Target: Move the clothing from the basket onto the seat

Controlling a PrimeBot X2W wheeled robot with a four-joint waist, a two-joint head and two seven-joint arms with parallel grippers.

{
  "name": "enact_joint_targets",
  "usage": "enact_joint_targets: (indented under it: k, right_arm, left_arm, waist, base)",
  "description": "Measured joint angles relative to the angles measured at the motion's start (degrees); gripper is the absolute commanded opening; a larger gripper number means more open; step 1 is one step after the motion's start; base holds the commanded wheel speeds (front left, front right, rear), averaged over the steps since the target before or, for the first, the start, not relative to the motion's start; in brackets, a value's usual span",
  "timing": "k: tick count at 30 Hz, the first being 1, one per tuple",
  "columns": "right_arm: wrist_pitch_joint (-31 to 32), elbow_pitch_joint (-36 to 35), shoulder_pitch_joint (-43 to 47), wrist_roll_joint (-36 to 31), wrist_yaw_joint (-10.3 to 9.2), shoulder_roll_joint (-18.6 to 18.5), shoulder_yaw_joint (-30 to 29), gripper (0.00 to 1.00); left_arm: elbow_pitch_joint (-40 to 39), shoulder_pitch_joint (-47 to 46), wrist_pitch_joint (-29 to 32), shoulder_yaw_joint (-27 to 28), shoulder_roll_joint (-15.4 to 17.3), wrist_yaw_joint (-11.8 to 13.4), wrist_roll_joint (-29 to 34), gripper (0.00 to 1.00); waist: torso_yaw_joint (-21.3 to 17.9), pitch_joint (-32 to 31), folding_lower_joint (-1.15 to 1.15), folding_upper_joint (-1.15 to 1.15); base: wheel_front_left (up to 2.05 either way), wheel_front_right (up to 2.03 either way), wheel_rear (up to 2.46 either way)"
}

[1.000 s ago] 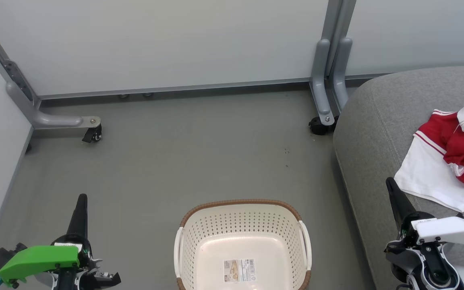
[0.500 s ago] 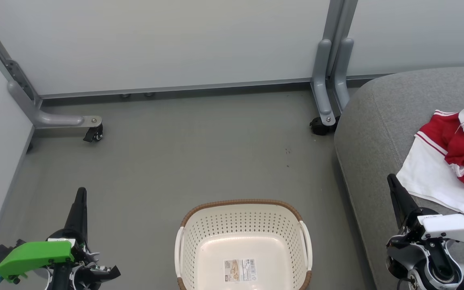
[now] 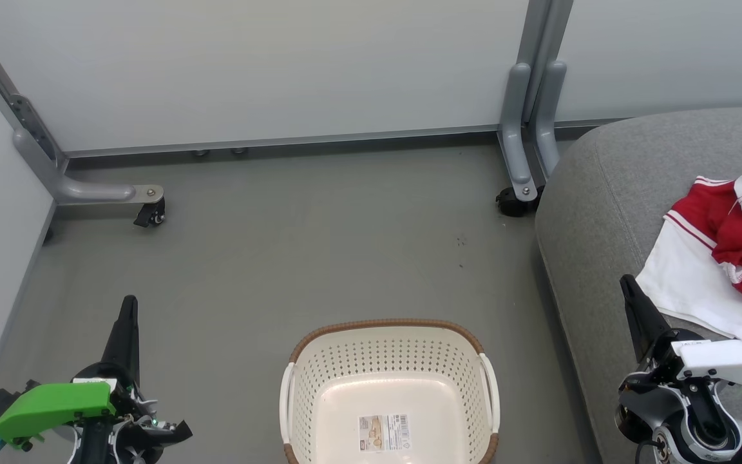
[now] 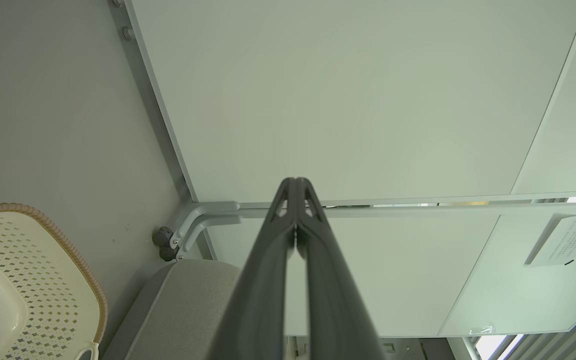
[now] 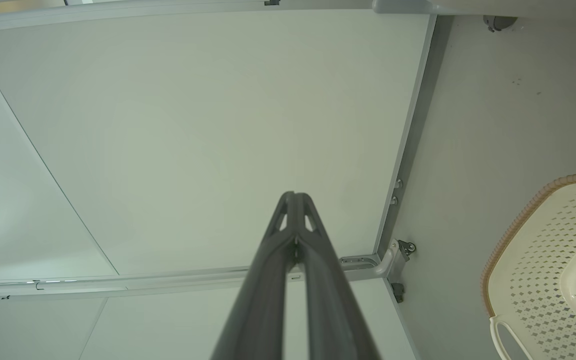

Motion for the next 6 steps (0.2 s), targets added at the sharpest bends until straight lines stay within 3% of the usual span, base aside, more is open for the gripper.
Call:
enact_joint_targets:
  k: [6]
  right_arm:
    - [0.07,0.00,-0.01,-0.07,0.00,0.08,-0.14,0.00]
  left_arm:
    - [0.00,0.00,-0.01,0.00,0.00,0.00,0.00,0.00]
  waist:
    - [0.00,0.00,0.00,0.00]
  base:
    - [0.00,0.00,0.00]
